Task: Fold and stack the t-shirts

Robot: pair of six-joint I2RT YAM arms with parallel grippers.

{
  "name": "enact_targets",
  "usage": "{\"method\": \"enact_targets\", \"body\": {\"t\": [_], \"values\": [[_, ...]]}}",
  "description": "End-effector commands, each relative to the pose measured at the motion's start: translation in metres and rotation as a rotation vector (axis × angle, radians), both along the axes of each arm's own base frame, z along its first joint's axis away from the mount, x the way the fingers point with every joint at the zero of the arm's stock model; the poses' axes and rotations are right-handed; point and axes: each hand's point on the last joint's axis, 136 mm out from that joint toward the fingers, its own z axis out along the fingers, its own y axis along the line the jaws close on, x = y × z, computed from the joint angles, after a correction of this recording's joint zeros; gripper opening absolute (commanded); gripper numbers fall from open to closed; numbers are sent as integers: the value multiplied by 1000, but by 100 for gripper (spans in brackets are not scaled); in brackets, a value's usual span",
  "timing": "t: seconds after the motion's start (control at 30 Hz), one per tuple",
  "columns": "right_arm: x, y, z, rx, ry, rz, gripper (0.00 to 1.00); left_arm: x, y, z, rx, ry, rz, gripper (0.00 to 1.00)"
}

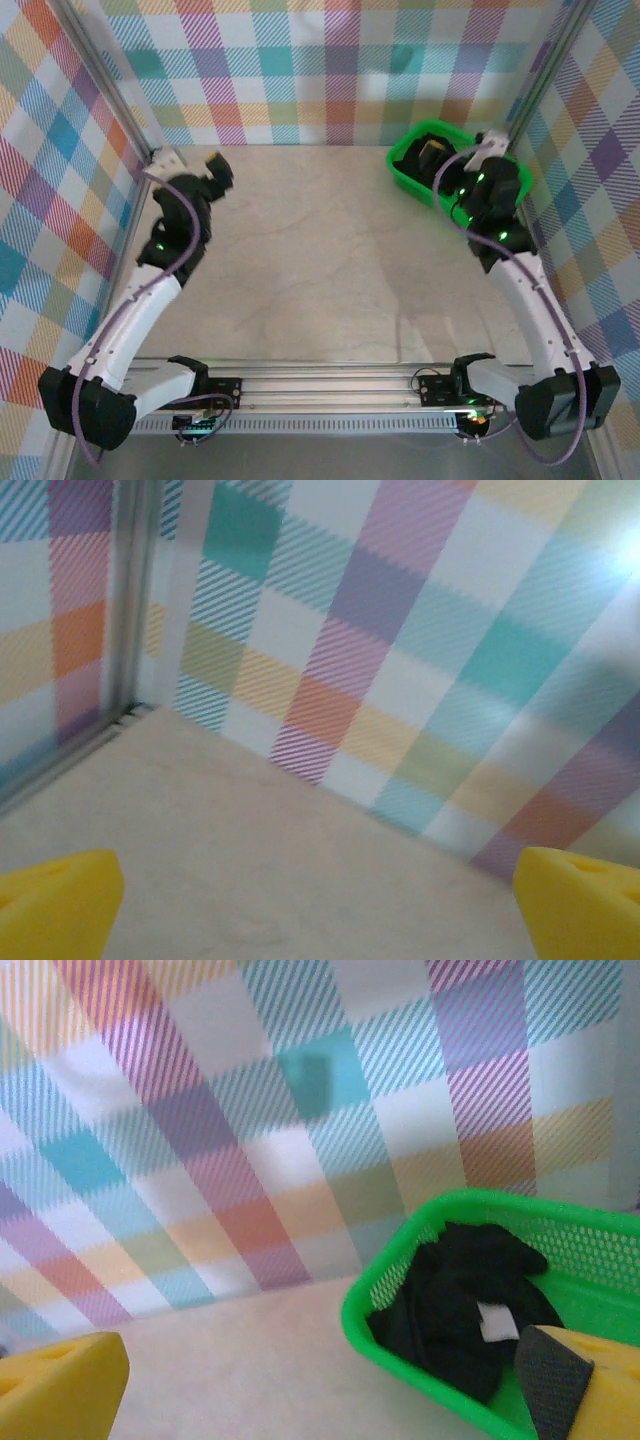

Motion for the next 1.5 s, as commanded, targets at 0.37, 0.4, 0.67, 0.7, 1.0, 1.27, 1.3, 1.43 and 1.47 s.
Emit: {"method": "enact_targets", "body": {"t": [0.37, 0.4, 0.67, 0.7, 1.0, 1.27, 1.3, 1.43, 1.47], "values": [[139, -45, -192, 260, 740, -26, 100, 12, -149, -35, -296, 377, -578, 98], [145, -44, -205, 255, 766, -13, 100, 8, -155, -34, -291, 379, -597, 98], [175, -34, -303, 359, 940, 58, 86, -20, -154, -39, -280, 403, -586, 94], [178, -34, -305, 384, 930, 63, 78, -22, -153, -37, -281, 401, -582, 94], [177, -99, -202, 330, 590, -216, 0, -40, -142, -40, -282, 401, -551, 91], [141, -74, -36, 264, 211, -91, 0, -37, -143, -48, -272, 420, -545, 90], [135, -65, -19, 263, 176, -54, 0, -36, -144, -48, -272, 422, -547, 90], [101, -25, 63, 225, 9, 70, 0, -30, -145, -57, -269, 444, -528, 90], [91, -13, 85, 207, -38, 99, 0, -28, -143, -59, -269, 450, -515, 90]]}}
